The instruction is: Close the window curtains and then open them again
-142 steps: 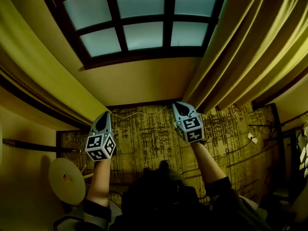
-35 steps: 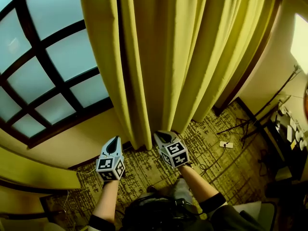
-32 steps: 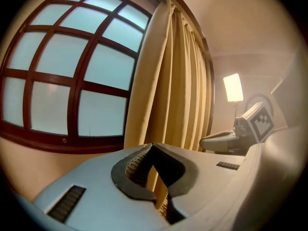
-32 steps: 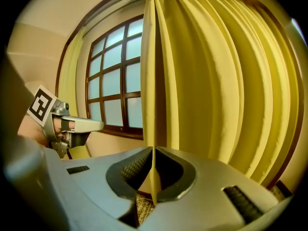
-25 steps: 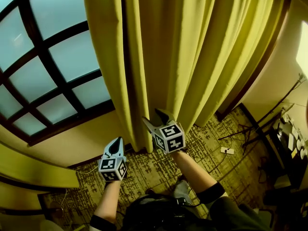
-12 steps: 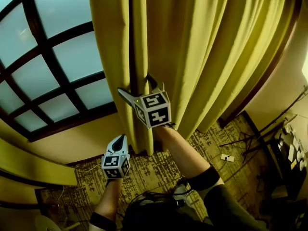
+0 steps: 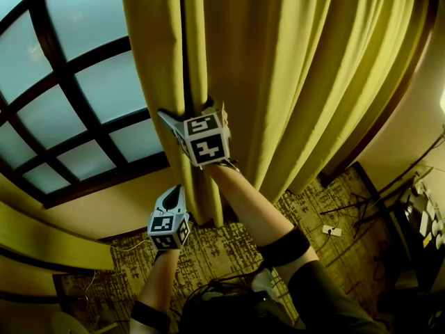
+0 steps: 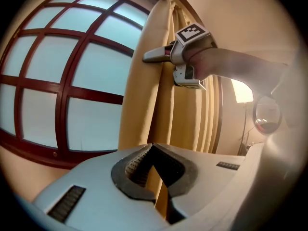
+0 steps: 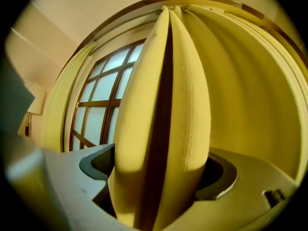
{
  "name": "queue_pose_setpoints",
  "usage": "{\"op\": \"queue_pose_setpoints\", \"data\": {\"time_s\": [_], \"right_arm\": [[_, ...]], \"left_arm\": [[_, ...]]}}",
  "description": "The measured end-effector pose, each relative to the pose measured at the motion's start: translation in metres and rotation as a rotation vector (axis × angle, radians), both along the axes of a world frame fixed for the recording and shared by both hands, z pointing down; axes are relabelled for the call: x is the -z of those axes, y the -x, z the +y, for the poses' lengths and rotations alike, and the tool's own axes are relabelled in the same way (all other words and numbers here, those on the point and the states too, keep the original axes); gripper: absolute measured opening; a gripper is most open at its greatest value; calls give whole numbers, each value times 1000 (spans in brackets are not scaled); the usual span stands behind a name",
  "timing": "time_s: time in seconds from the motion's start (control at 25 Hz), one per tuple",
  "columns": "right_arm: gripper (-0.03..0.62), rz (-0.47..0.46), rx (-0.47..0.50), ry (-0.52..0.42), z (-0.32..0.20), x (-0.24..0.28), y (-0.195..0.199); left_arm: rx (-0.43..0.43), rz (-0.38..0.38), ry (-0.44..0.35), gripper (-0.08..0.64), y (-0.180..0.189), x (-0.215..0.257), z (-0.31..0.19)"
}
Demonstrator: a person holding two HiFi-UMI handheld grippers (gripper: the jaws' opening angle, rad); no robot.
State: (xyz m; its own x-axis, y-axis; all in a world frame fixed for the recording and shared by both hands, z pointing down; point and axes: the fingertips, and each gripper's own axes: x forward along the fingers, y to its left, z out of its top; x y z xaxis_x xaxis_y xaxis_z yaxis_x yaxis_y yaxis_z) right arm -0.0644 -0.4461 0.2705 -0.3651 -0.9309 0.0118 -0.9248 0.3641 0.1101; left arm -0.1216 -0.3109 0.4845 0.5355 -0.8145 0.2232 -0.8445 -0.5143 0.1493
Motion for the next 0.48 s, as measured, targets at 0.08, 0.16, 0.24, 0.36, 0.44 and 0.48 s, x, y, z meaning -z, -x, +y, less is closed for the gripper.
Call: {"op": "queue_pose_setpoints", "data": {"time_s": [0.08,0.16,0.24,0.36,0.44,0.48], "right_arm": [[502,-13,17,-1,-3,0,3],[472,-30,46,-2,-5,-1,7],[373,-51,57,-9,-7,-1,6],[121,-119,55,-12,-10,0,-7],[35,-189,75,6,-13,0,-14],[34,-209,85,13,-14,1,-17]], "left_arm": [[4,7,-5,0,-4,9,-4],[14,9,-10,0,-6,14,-8],[26,5,-18,0,-3,9,-17],[43,-1,-21,0,-4,8,-24],[47,-4,-21,0,-10,9,-25],[48,-5,-20,0,-14,12,-25]]}}
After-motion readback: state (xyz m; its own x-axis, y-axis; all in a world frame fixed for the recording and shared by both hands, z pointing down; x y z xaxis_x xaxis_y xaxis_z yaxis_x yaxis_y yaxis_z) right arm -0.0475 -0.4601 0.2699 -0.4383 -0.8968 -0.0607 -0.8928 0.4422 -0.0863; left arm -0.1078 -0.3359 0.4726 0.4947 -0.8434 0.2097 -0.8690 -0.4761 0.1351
